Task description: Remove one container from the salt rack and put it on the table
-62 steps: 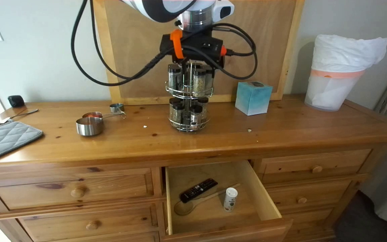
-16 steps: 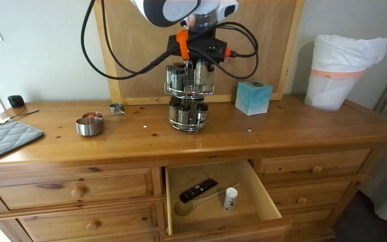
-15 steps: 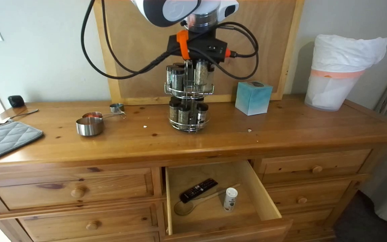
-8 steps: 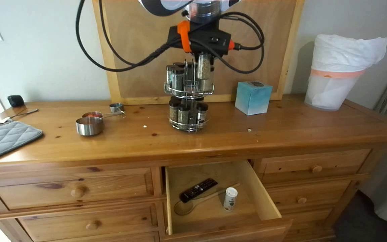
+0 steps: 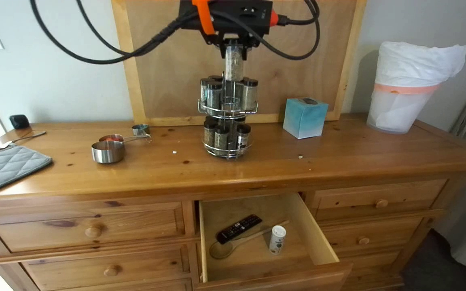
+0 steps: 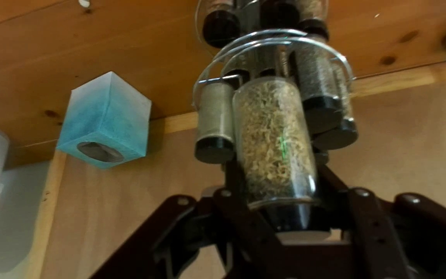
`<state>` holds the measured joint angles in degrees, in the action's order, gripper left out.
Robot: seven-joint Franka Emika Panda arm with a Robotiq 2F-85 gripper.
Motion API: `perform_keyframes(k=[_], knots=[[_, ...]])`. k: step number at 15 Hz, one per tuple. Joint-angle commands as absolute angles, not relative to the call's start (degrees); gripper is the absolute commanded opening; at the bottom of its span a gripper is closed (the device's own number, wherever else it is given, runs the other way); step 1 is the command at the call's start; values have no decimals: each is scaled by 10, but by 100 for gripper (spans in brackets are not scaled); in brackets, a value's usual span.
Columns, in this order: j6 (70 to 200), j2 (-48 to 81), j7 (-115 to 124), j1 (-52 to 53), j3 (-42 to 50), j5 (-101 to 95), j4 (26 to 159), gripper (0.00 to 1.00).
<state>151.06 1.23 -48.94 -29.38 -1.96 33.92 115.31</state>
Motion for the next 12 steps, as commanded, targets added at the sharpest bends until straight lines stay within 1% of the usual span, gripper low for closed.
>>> perform_keyframes(k=[1,4,7,12], knots=[[1451,-74,-572,-214,33,356,1235,24],[1417,-118,-605,-150,60,322,1283,24],[1399,-133,-652,-90,72,325,1312,24],[1427,-83,-742,-14,70,352,1331,24]])
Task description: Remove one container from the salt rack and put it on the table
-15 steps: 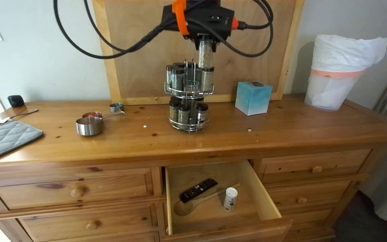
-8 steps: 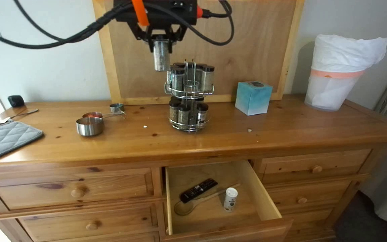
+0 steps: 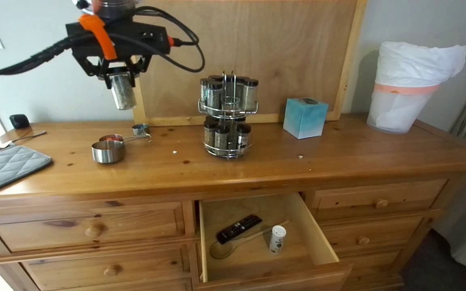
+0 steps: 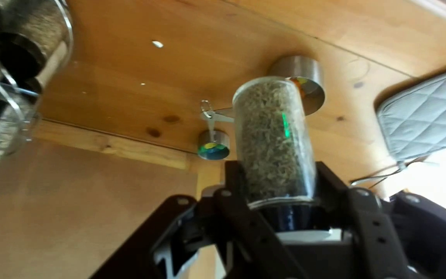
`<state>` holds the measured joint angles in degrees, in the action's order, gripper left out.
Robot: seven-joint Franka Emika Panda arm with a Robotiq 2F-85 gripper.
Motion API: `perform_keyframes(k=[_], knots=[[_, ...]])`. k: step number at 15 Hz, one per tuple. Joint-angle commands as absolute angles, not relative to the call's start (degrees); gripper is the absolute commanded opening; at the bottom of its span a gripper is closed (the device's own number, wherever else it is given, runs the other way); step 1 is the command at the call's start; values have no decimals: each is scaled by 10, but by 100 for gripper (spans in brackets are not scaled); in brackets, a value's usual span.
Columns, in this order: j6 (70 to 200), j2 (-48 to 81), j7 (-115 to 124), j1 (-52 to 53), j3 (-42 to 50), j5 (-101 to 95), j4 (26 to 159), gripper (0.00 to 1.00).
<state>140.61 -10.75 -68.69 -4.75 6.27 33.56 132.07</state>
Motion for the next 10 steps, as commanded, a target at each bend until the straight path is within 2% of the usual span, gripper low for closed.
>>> perform_keyframes(k=[1,2,3,10], knots=[[1439,-61,-747,-6,69,357,1328,24],[1417,-91,-708,-15,70,334,1331,24],[1421,-81,-709,-12,67,334,1333,49],[1421,-84,-709,-12,72,334,1332,49]])
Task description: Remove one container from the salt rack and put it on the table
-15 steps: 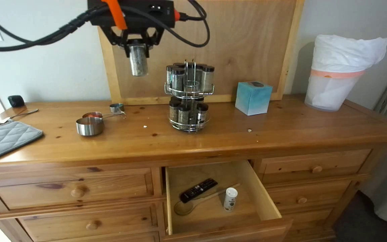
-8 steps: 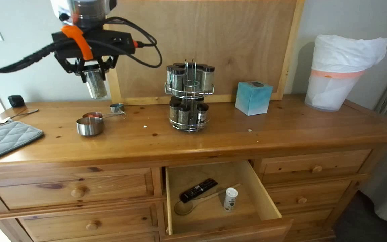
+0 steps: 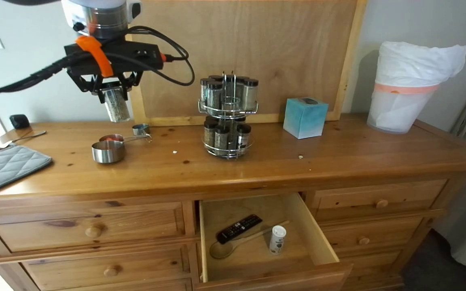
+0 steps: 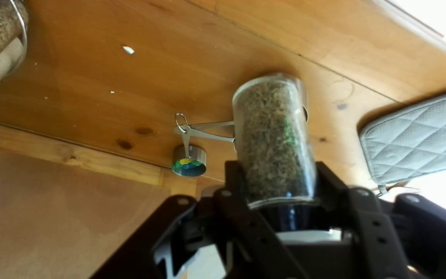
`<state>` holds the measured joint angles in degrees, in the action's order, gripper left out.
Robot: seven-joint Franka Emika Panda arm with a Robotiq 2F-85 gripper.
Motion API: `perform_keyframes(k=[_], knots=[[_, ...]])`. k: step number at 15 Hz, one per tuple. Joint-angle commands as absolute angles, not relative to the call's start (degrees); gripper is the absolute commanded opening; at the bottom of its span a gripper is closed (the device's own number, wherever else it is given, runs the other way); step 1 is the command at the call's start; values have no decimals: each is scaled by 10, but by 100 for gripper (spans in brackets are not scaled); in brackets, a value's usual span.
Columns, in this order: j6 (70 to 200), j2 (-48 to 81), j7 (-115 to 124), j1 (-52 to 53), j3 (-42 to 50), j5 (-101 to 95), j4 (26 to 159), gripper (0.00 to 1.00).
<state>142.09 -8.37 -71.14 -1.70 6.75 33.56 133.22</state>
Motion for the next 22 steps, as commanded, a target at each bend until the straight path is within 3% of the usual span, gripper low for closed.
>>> perform_keyframes(k=[1,6,13,22], knots=[[1421,-84,-709,-12,72,334,1332,24],[1475,-35,-774,-11,79,376,1324,24],[1479,68,-970,-16,68,624,1284,24],[1496,195,-1059,-20,46,798,1190,24]])
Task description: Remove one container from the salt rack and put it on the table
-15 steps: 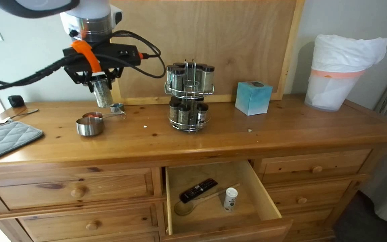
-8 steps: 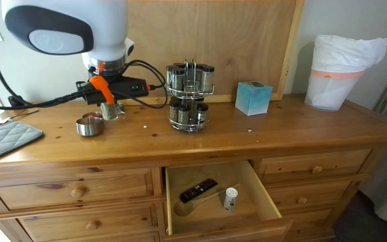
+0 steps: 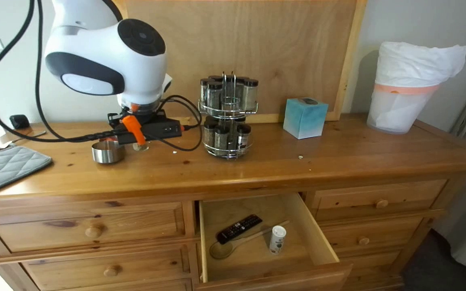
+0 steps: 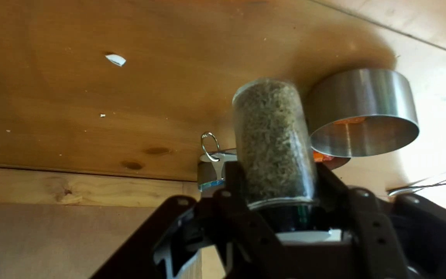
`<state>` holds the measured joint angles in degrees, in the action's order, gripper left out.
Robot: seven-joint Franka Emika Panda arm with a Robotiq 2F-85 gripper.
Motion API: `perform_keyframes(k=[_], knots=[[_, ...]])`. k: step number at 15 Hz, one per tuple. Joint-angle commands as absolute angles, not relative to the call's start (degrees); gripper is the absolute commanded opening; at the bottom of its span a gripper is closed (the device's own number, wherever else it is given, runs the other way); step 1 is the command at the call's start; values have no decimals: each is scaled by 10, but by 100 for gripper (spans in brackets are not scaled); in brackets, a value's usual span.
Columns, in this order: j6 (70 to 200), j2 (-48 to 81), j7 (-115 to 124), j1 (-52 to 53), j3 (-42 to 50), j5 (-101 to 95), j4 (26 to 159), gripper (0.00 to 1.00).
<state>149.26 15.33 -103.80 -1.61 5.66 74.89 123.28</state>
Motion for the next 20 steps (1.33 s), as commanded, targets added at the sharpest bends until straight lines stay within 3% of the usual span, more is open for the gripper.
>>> perform_keyframes(k=[1,8,9,10,14,20], knots=[[1503,208,-1063,-19,44,814,1179,24],[1511,256,-1081,-17,41,838,1141,24],[1506,256,-1090,-18,40,839,1140,74],[1508,254,-1096,-16,39,836,1141,75],[1511,234,-1095,-7,40,808,1155,99],[1634,152,-965,32,73,685,1225,100]])
